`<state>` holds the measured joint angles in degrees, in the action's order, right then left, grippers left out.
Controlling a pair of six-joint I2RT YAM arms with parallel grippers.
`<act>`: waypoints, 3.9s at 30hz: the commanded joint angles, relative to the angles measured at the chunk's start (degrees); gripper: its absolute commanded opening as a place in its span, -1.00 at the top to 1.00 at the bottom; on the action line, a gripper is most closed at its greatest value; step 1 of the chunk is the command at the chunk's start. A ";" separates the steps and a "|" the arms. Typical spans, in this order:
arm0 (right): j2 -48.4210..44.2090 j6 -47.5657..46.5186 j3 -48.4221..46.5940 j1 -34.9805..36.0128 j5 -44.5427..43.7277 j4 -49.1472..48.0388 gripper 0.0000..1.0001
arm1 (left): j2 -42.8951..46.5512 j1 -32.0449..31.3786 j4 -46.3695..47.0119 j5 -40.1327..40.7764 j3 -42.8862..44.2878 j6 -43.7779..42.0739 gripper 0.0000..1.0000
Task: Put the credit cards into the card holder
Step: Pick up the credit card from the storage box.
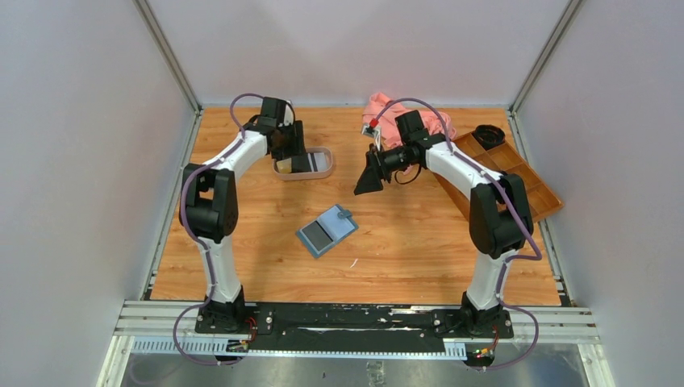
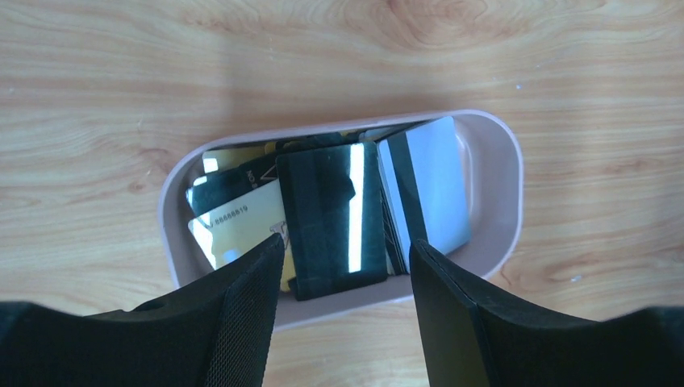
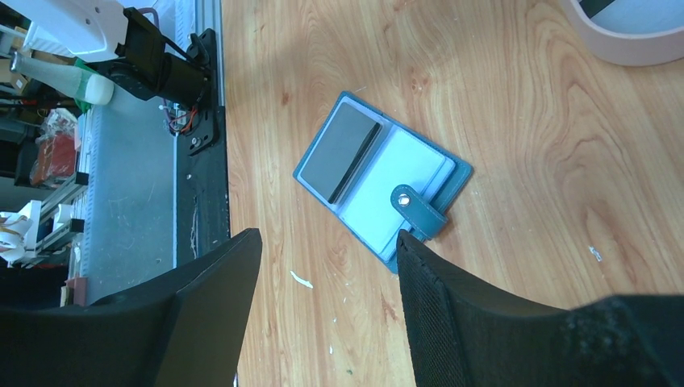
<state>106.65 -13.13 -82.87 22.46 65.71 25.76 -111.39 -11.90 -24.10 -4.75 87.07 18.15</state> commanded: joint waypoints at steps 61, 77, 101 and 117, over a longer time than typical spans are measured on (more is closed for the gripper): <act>1.75 0.12 0.44 -3.37 3.46 1.04 -0.32 | -13.68 2.23 19.52 -30.35 -2.49 19.05 -0.22; 1.85 0.12 0.48 -3.65 3.72 0.95 -0.32 | -10.89 2.23 19.56 -27.94 -3.00 19.31 -0.04; 24.31 17.86 -33.71 4.36 -21.90 -2.29 -0.13 | -13.78 1.97 14.21 -29.31 1.03 14.70 0.24; 28.79 21.88 -36.74 4.78 -30.36 -4.05 0.64 | -13.31 -2.22 6.78 -24.72 6.37 8.62 0.27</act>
<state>132.77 7.01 -116.73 27.31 38.22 22.09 -124.14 -12.95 -14.39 -30.26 91.02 28.58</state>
